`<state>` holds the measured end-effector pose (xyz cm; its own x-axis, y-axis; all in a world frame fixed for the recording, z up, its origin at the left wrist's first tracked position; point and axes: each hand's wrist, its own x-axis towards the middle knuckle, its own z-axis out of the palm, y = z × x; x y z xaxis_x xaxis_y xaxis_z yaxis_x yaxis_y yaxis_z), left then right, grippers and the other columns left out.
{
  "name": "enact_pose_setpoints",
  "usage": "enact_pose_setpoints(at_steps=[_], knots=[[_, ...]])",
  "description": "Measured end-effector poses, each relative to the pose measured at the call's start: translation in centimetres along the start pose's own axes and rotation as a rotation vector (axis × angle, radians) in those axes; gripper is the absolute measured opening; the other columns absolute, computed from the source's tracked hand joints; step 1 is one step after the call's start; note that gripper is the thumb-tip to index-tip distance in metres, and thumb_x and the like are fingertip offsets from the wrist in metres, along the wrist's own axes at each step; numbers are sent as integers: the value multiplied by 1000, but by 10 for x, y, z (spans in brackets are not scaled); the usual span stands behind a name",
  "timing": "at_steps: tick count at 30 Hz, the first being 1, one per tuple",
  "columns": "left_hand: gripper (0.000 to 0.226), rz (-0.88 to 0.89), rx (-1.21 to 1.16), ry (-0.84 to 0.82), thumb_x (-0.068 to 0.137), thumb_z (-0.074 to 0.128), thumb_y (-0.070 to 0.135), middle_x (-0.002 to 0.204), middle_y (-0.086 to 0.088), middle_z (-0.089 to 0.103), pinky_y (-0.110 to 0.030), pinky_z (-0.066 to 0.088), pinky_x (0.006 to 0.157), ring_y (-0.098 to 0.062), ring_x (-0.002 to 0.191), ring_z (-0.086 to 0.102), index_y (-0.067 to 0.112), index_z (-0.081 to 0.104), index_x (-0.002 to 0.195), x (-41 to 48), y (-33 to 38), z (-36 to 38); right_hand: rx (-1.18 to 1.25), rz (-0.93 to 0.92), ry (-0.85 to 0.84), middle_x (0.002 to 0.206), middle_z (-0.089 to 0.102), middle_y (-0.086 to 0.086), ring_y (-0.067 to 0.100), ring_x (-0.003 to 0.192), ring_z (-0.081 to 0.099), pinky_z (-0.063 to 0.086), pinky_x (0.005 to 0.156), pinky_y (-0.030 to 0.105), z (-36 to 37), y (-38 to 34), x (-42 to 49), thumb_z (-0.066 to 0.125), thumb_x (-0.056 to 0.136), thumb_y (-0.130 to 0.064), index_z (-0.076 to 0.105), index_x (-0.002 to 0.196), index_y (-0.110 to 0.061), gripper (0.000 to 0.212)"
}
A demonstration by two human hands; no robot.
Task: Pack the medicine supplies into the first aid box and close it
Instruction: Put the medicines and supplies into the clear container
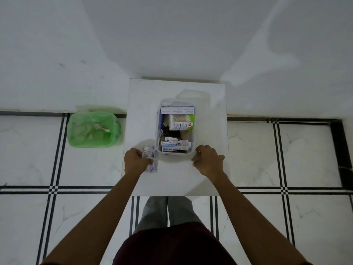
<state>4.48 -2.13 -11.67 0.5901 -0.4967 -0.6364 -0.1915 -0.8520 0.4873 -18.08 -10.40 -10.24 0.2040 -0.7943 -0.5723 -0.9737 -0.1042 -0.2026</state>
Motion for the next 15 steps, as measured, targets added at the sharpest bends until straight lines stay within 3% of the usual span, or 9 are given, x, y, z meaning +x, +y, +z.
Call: enact_pose_setpoints(at_steps=[5,9,15], knots=[[16,8,-166,14,72,75,7,77,-7,62,-29,42,71,-23,78,57,7,63,83,-7,-3,-16,367,-12,250,109,65,8,28,100,61,51,84,40,-21,6,-7,76,72,-17,56,117,-12,50],[13,56,-269,126,74,75,12,79,-9,67,-37,51,77,-25,76,61,11,66,82,-11,0,-46,602,-125,458,96,67,5,20,85,61,48,73,28,-68,-12,-22,81,67,-12,57,105,-12,45],[13,153,-491,186,75,76,16,81,-9,67,-43,54,80,-22,76,62,20,63,76,-22,40,-74,504,-509,386,101,66,7,24,90,60,53,76,39,-84,-58,-10,79,64,-11,61,100,-11,40]])
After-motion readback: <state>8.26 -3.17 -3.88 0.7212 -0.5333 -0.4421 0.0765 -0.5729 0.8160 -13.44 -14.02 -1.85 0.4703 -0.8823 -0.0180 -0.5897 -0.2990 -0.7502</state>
